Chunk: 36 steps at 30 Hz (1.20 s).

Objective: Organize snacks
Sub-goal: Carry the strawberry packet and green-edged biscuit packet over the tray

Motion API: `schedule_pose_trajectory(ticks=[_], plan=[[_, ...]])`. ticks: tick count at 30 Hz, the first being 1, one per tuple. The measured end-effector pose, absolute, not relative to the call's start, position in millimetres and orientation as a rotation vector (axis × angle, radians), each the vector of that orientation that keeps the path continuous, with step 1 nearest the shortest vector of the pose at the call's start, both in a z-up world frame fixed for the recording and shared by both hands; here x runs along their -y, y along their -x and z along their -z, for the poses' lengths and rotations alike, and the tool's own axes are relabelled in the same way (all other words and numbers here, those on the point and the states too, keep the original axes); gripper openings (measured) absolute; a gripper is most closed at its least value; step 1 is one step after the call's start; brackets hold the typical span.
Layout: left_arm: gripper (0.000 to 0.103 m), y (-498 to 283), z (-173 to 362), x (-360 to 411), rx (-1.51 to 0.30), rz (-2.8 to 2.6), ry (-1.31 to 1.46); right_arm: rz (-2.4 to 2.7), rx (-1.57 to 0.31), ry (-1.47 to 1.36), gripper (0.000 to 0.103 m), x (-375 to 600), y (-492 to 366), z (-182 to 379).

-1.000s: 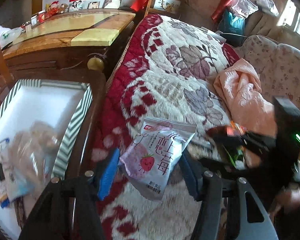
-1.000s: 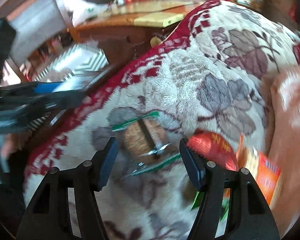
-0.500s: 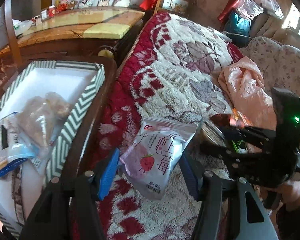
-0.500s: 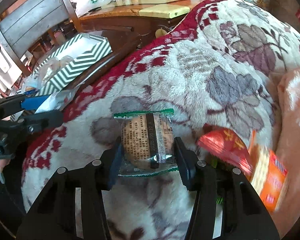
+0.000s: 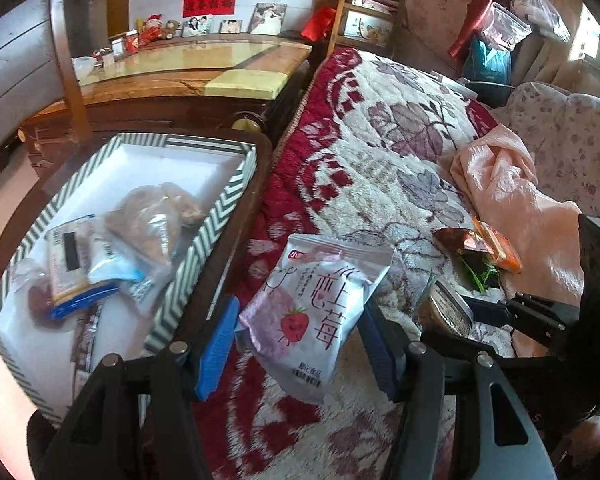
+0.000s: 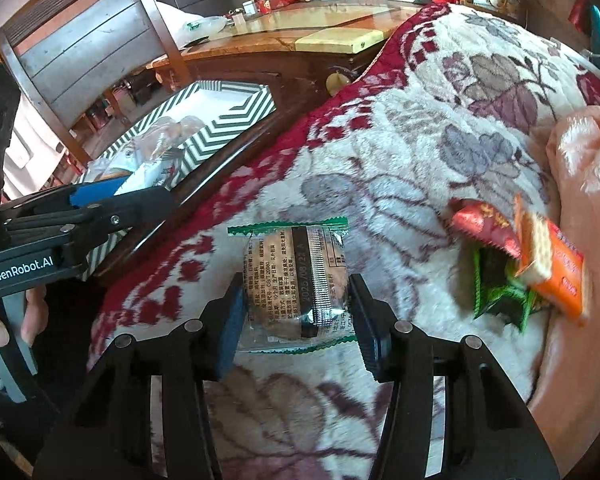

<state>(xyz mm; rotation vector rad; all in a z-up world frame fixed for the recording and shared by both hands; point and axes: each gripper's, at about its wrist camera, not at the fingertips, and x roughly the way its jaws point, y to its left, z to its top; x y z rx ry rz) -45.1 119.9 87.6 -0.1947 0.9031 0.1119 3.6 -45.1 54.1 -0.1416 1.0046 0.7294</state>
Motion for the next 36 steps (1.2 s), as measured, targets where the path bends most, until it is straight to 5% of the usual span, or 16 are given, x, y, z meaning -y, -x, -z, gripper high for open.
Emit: schedule_pose_trajectory(ticks=[36], plan=[[0.063,90,-102,-209,-0.829,-0.301,0.333,-0.882,-0.983,0.293,0.049,-52,24,-86]])
